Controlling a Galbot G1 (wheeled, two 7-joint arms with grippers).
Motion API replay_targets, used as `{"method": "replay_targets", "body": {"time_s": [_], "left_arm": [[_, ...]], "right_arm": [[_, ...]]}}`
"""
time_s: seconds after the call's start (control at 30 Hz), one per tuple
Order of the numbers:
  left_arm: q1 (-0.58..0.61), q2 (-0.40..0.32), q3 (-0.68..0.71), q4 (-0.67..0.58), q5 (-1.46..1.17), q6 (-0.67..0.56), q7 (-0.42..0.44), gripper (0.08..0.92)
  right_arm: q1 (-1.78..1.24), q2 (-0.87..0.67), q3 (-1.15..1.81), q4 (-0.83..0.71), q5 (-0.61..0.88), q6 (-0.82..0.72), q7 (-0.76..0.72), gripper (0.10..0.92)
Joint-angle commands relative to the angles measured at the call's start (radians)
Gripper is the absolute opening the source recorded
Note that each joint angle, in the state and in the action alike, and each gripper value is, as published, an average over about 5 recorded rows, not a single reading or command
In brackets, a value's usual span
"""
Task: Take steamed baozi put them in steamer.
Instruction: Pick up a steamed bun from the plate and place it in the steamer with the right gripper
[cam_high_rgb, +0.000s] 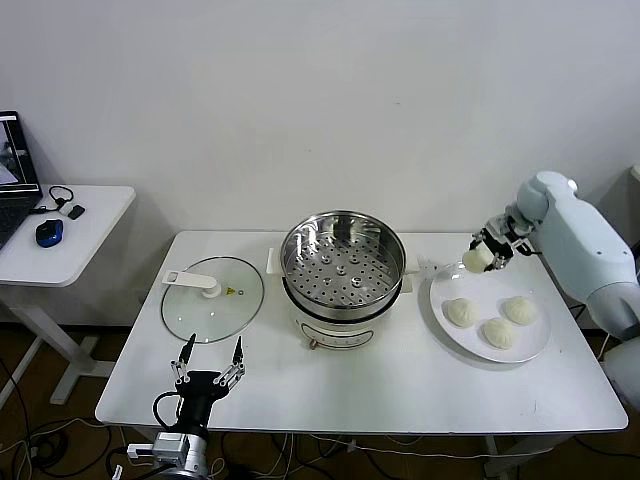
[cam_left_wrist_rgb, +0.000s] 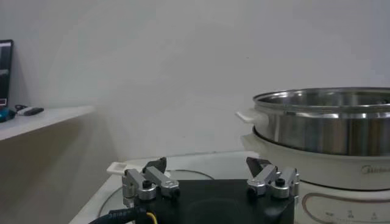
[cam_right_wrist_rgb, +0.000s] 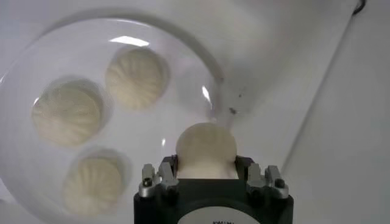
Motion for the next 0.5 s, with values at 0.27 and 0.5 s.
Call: {"method": "replay_targets", "body": {"time_s": [0.27, 0.5], "left_arm": [[0.006, 0.000, 0.004, -0.010, 0.003, 0.000, 0.000, 0.823], [0.019, 0.000, 0.004, -0.020, 0.003, -0.005, 0.000, 0.823]], "right_arm": [[0.308, -0.069, -0.428, 0.382, 0.332, -0.031, -0.039, 0.611], [0.405, 0.042, -0.522, 0.383, 0.364, -0.022, -0.039, 0.611]]}}
